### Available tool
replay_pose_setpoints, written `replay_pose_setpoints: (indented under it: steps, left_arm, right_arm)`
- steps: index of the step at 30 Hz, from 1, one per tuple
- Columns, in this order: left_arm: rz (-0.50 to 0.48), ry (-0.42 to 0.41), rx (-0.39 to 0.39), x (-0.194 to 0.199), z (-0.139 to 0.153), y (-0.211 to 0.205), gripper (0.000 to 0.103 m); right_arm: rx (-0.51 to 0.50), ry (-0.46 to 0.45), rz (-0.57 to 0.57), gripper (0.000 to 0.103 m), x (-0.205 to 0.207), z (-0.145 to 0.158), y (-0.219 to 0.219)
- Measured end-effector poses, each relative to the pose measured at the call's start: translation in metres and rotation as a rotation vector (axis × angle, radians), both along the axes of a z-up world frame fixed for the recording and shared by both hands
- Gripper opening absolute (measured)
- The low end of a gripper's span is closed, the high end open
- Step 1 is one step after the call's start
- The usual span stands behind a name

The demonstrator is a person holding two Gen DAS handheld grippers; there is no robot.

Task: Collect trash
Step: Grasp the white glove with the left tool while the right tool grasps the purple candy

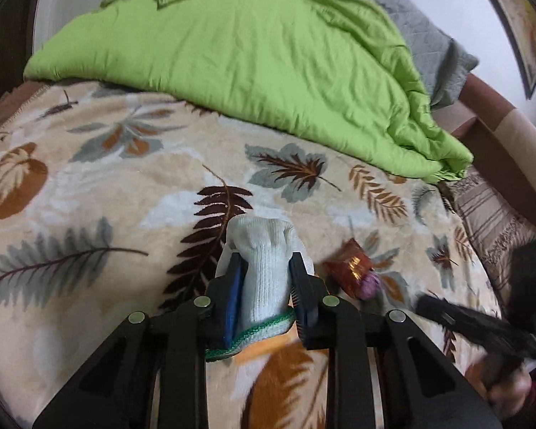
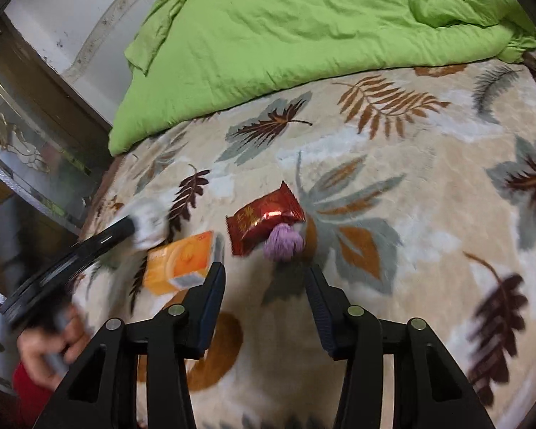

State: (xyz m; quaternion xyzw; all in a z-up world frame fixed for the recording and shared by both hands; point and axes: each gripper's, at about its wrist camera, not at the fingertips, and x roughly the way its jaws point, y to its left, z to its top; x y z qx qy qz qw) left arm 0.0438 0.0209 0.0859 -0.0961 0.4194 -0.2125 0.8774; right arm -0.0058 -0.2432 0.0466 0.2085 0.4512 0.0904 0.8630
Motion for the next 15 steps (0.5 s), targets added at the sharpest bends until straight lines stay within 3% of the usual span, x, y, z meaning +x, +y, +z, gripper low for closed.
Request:
replay_pose_setpoints:
  steps: [8,13,15]
  left_arm:
    - [0.002,-0.057,-0.014,-0.045,0.009,0.011,0.024]
    - [0.002,-0.100,0.016,-0.067,0.011,0.006,0.024]
    - [-0.001,-0.110,0.016,-0.076,0.013,0.003,0.024]
  right_arm:
    - [-0.079,0.042,0.028,0.033,0.030,-0.034,0.020]
    - [-0.119,0.017,0.016,0.010,0.023,-0.034,0.023]
    - [-0.123,0.010,0.015,0.007,0.016,-0.031,0.021]
